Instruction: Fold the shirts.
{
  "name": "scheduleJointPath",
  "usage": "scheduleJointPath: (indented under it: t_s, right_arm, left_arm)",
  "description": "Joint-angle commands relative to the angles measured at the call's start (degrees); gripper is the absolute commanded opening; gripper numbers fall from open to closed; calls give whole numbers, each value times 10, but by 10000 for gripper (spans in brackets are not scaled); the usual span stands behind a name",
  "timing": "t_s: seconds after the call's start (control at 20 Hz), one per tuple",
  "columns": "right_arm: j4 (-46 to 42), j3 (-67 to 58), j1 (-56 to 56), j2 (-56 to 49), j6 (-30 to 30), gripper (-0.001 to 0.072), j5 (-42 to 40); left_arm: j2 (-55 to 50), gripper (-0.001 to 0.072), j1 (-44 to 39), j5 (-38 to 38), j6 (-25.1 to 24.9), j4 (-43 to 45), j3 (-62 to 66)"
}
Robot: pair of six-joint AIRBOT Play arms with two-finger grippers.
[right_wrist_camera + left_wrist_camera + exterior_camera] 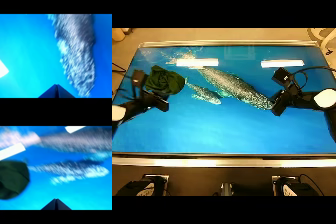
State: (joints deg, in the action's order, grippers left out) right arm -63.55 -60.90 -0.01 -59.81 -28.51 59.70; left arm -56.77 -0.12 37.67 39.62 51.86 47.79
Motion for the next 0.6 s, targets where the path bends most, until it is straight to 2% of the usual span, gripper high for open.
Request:
scheduleJointPath:
  t_s: [0.0, 0.1, 0.3, 0.35, 0.4, 0.45, 0.55]
  right_arm:
    - [-50, -28, 0, -29, -118, 16, 94]
    - [-29, -28, 0, -29, -167, 16, 93]
    - [-16, -28, 0, -29, -181, 17, 84]
    - [-16, -28, 0, -29, -213, 17, 85]
    - [-16, -28, 0, -29, -241, 16, 85]
    - [-15, -28, 0, -29, -254, 16, 83]
    - [-14, -28, 0, -29, -257, 18, 77]
  left_arm:
    - [-83, 46, 0, 137, 219, 68, 59]
    - [-85, 45, 0, 107, 261, 31, 68]
    - [-86, 49, 1, 99, 266, 20, 72]
    - [-87, 128, -2, 76, 267, 14, 72]
    - [-91, 440, -3, 41, 288, 10, 78]
    - [-108, 478, 3, 28, 310, 12, 99]
    - [-176, 487, 26, 69, 334, 29, 182]
